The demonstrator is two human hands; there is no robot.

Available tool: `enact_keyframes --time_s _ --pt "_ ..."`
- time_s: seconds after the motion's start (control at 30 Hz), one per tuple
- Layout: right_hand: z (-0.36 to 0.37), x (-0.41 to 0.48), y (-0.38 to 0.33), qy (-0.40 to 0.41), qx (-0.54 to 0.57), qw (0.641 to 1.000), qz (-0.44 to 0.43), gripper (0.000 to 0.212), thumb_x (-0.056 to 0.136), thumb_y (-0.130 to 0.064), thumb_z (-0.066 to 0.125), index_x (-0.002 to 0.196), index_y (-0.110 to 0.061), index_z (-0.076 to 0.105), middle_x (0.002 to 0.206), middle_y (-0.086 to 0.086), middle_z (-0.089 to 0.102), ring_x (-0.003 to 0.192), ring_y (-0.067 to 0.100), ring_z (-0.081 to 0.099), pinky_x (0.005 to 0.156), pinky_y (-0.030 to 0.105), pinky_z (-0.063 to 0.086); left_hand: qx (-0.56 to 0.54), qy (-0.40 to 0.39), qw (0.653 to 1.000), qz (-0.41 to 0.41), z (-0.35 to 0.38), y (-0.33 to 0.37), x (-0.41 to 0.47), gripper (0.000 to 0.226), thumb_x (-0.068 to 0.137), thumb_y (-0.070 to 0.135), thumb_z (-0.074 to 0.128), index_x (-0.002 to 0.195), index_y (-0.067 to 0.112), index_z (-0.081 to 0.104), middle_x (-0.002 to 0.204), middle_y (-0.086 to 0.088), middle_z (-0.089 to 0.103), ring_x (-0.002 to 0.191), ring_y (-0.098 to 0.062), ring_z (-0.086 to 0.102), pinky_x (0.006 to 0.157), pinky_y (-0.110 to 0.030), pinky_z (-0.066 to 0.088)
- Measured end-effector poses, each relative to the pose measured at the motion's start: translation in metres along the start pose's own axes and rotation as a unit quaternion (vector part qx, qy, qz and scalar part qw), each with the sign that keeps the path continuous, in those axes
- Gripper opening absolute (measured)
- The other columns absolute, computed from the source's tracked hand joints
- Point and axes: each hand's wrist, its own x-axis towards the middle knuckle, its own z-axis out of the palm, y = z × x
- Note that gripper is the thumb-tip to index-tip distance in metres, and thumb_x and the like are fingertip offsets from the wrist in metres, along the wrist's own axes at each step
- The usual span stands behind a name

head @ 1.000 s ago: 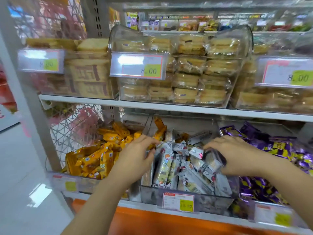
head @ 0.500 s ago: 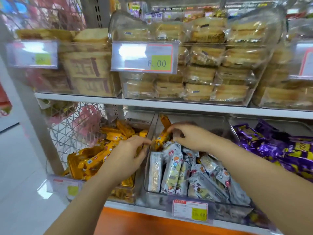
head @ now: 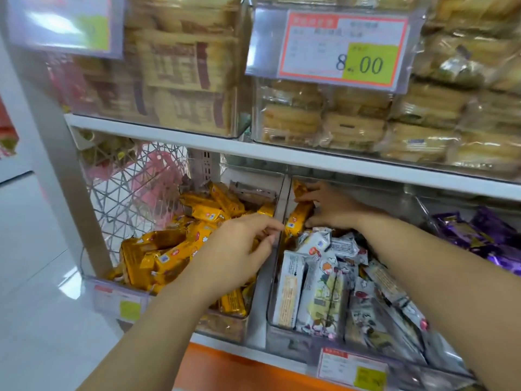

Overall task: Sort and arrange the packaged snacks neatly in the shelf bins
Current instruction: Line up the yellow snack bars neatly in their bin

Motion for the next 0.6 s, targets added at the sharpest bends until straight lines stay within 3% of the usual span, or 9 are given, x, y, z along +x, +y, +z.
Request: enact_keyframes --time_s 0.17,0.33,0.43,0.5,0.6 --pt "0.005 0.002 0.002 -0.008 0.006 1.0 -0.02 0.071 0.079 -0.032 0.074 0.141 -0.034 0.039 0.148 0.006 0.02 0.136 0.028 0.024 0.106 0.03 0.027 0.004 0.0 1.0 0.002 0.001 0.003 -0.001 0.024 0.095 0.018 0.053 0.115 0.027 0.064 0.094 0.03 0.05 0.097 0.008 0.051 0.077 -0.002 0.038" --pt "0.004 0.004 0.002 0.002 0.007 0.999 -0.039 0.057 0.074 -0.03 0.078 0.126 -0.027 0.054 0.143 0.003 0.021 0.128 0.027 0.034 0.092 0.022 0.032 -0.002 0.0 1.0 0.0 0.001 0.002 -0.001 0.024 0.095 0.019 0.053 0.114 0.028 0.064 0.098 0.027 0.054 0.1 0.008 0.05 0.079 -0.003 0.04" --pt "0.003 -0.001 0.005 0.02 0.041 0.997 -0.055 0.051 0.069 -0.029 0.082 0.114 -0.024 0.059 0.146 0.001 0.023 0.129 0.023 0.034 0.092 0.024 0.034 -0.003 0.004 1.0 0.003 0.002 0.001 0.0 0.023 0.095 0.019 0.053 0.113 0.028 0.065 0.098 0.027 0.055 0.101 0.009 0.05 0.077 -0.001 0.038" --pt "0.001 -0.004 0.006 0.018 0.062 0.996 -0.065 0.046 0.068 -0.028 0.082 0.108 -0.023 0.059 0.144 0.001 0.03 0.129 0.02 0.035 0.091 0.023 0.034 -0.001 0.01 1.0 0.008 0.002 0.0 0.002 0.022 0.094 0.019 0.053 0.111 0.027 0.065 0.096 0.028 0.054 0.1 0.009 0.05 0.075 -0.001 0.036" --pt "-0.003 -0.008 0.005 0.014 0.092 0.992 -0.08 0.042 0.069 -0.025 0.082 0.103 -0.023 0.057 0.119 0.0 0.051 0.113 0.018 0.048 0.081 0.024 0.038 0.003 0.014 1.0 0.013 0.003 0.001 0.003 0.022 0.094 0.018 0.054 0.111 0.027 0.066 0.094 0.029 0.053 0.102 0.01 0.048 0.075 0.0 0.035"
